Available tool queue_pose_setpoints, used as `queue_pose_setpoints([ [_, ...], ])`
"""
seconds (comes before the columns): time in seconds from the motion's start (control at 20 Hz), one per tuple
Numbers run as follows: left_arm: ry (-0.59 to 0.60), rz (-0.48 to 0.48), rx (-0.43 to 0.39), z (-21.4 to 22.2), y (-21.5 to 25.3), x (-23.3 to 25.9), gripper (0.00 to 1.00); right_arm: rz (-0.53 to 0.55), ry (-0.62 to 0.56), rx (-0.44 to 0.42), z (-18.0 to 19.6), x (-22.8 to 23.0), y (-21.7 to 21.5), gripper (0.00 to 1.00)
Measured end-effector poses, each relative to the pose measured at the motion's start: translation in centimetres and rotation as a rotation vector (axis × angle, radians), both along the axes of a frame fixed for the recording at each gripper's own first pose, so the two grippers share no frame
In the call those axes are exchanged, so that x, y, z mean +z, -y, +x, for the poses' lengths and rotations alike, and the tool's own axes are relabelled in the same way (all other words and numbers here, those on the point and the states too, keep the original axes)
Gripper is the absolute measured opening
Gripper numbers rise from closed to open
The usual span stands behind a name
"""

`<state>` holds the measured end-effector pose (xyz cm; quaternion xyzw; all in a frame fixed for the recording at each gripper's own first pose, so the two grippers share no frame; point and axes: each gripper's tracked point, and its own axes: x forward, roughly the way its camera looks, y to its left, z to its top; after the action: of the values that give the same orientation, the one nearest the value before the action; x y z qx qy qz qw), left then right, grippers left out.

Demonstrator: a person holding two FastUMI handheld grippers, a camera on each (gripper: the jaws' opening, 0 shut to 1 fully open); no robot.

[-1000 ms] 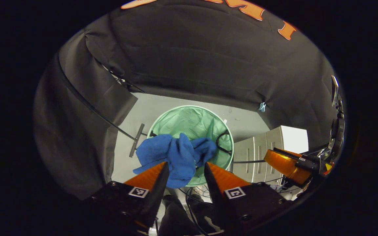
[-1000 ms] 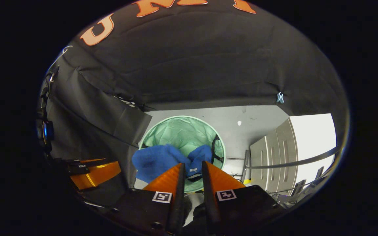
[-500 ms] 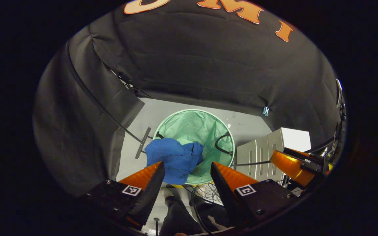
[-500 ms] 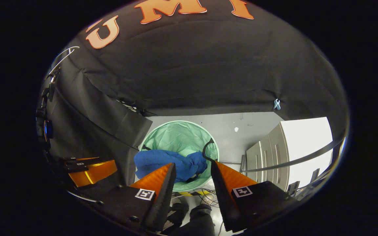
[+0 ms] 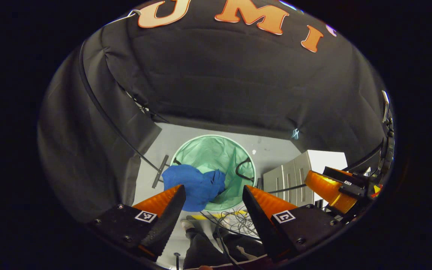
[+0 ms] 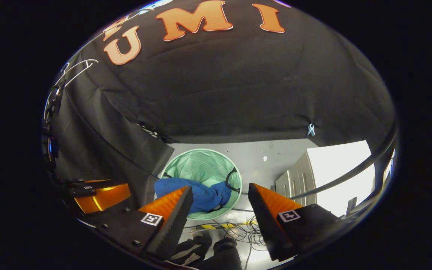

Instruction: Grasp the clothes on the hanger with both hands and then place them into the laundry hamper below.

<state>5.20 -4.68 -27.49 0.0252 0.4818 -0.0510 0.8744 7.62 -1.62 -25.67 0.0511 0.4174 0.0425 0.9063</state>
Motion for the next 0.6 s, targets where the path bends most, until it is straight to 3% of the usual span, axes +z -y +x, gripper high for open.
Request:
queue_pose_setpoints([
  [0.05, 0.024, 0.000, -0.004, 0.0, 0.4, 1.1, 0.97, -0.015, 0.020, 0.004, -0.1, 0.7, 0.4, 0.99],
  [0.15, 0.070, -0.005, -0.006, 0.7, 1.1, 3.3, 0.97, -0.030, 0.058, 0.017, 0.1, 2.8, 0.7, 0.99],
  [0.2, 0.095, -0.006, -0.007, 0.9, 1.2, 4.3, 0.97, -0.033, 0.079, 0.020, 0.4, 3.8, 0.6, 0.91],
  [0.25, 0.124, -0.005, -0.004, 1.2, 1.2, 5.4, 0.97, -0.044, 0.102, 0.023, 0.4, 4.9, 0.8, 0.99],
  [0.35, 0.171, -0.011, 0.002, 1.6, 1.7, 7.3, 0.97, -0.085, 0.147, 0.035, 0.9, 6.9, 1.7, 0.99],
  [0.6, 0.274, -0.050, 0.019, 2.1, 2.8, 12.3, 0.97, -0.048, 0.251, 0.044, 1.3, 11.7, 1.4, 0.98],
])
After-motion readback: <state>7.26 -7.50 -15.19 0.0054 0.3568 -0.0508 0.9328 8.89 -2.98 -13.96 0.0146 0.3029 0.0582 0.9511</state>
